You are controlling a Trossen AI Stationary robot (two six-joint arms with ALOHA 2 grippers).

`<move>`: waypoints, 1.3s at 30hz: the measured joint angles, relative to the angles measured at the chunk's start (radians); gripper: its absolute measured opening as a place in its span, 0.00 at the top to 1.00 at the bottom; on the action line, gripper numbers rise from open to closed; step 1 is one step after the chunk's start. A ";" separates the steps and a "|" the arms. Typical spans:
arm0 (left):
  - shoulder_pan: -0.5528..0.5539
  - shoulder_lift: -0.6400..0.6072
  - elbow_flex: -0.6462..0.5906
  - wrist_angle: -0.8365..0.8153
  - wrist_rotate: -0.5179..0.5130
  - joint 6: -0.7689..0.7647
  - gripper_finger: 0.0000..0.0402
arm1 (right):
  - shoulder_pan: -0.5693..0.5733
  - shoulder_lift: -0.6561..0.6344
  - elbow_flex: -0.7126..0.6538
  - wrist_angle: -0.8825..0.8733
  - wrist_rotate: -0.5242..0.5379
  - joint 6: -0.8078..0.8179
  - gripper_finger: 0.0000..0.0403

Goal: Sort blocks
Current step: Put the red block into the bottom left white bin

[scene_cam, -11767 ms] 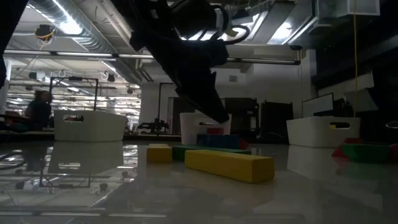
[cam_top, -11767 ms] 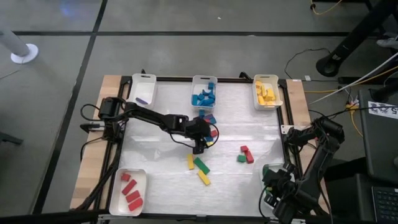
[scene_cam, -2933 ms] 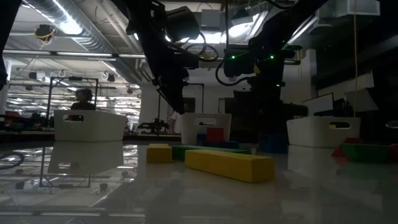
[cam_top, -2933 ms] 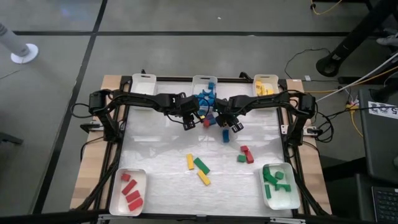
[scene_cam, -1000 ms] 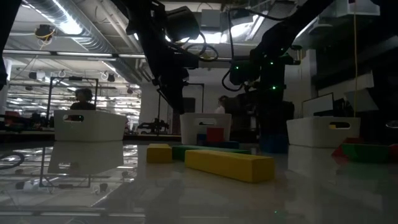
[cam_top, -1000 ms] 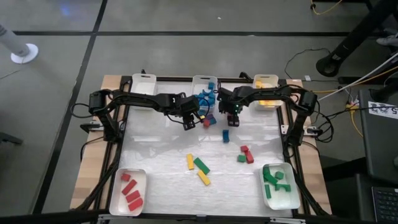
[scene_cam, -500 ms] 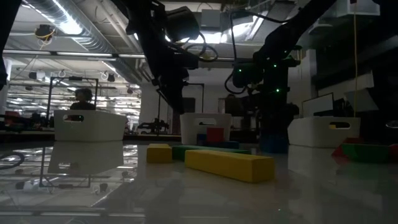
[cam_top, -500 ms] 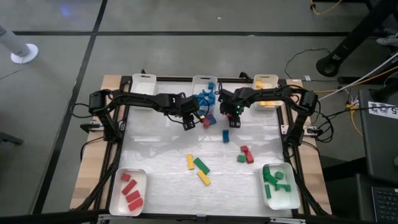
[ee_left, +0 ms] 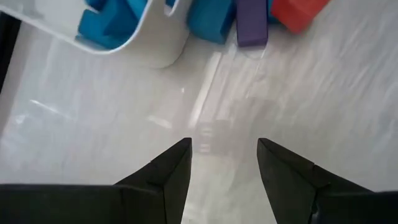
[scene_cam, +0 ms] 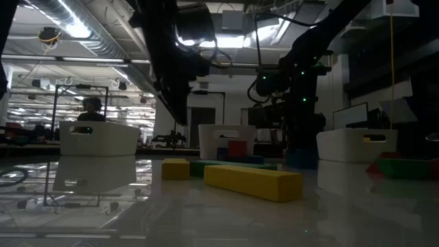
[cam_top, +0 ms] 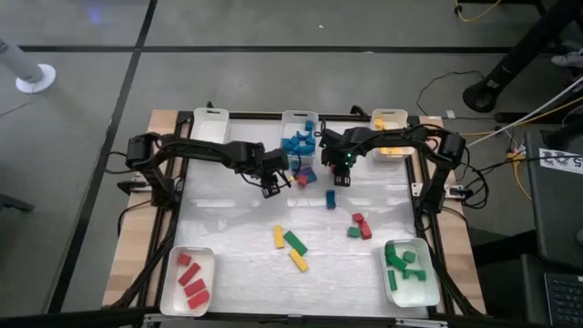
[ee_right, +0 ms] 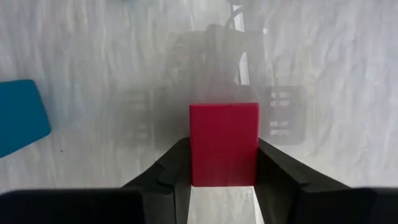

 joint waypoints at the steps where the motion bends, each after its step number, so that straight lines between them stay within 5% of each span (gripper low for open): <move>1: -0.001 -0.012 0.000 -0.014 0.001 -0.012 0.58 | 0.000 0.000 0.002 -0.004 0.000 0.000 0.66; 16: -0.001 -0.343 0.000 -0.142 0.042 -0.097 0.58 | 0.024 0.005 0.139 -0.016 -0.018 0.020 0.65; 27: 0.001 -0.550 0.000 -0.158 0.042 -0.409 0.58 | 0.174 0.004 0.316 0.116 -0.010 -0.012 0.65; 39: 0.001 -0.574 0.000 -0.156 0.042 -0.546 0.58 | 0.321 0.003 0.367 0.529 0.271 -0.137 0.65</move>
